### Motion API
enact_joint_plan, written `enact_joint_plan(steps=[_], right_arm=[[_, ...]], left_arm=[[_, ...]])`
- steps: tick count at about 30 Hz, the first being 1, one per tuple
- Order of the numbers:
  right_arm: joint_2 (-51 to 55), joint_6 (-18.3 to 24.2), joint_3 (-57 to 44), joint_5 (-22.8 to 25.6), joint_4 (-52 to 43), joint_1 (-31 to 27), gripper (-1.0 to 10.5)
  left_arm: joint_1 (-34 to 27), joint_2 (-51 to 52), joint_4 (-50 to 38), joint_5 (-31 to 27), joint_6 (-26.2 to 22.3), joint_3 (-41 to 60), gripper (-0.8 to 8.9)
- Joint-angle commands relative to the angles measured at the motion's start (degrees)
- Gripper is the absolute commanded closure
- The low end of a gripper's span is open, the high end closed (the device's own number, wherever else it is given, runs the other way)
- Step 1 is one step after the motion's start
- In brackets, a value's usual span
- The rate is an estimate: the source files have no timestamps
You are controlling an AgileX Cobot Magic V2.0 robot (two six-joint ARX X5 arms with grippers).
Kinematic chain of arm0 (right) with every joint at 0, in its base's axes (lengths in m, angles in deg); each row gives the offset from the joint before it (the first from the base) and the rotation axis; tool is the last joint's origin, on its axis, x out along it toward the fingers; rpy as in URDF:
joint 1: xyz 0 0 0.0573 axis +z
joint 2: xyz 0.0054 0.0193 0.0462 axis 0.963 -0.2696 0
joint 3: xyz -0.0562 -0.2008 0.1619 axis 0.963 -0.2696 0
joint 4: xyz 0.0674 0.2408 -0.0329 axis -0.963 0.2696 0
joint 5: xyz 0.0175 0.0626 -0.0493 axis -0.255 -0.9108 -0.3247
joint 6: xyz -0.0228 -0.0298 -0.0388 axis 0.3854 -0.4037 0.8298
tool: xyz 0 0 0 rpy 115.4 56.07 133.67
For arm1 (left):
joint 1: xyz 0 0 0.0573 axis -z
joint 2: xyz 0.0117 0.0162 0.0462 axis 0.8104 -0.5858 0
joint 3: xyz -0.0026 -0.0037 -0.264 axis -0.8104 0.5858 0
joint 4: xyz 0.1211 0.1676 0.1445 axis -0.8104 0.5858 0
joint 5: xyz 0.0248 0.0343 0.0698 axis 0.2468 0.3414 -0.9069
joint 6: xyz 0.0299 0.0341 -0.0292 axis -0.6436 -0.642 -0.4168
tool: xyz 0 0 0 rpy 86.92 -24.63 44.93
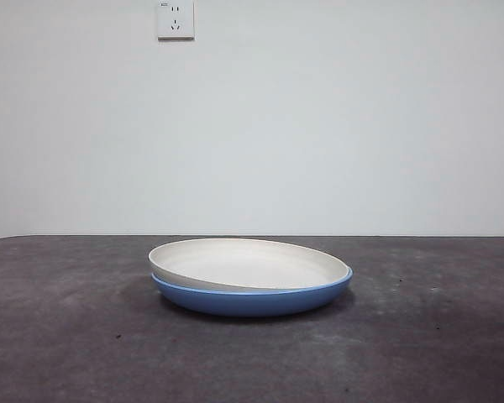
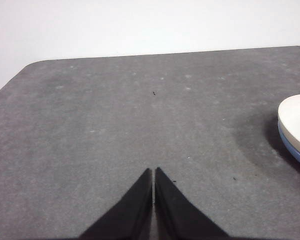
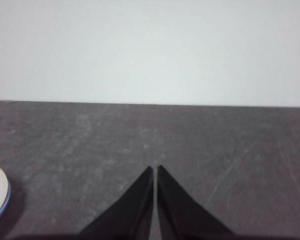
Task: Pick up the white plate, put it on the blue plate, put it on desk
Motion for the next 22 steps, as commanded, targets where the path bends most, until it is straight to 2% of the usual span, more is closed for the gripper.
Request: enact_joint_plan(steps=[1,8,13,22], right_arm=[[1.4,-1.9,-2.0,0.1,-0.6,-0.1,9.4],[2.0,-2.5,-2.4,0.5,3.9,-0.1,9.4],[2.0,-2.4,-2.4,0.5,11.3,-0.1,9.4],[2.0,-2.5,-2.4,0.5,9.6,-0.1,9.4]], left_arm=[[-0.1,0.1,0.5,-0.1,0.3,1.2,8.05],[-0.1,0.1,0.5,-0.1,0.3,1.2,8.05],[-0.1,0.1,0.5,-0.1,0.3,1.2,8.05],[-0.1,0.1,0.5,-0.1,0.3,1.2,8.05]])
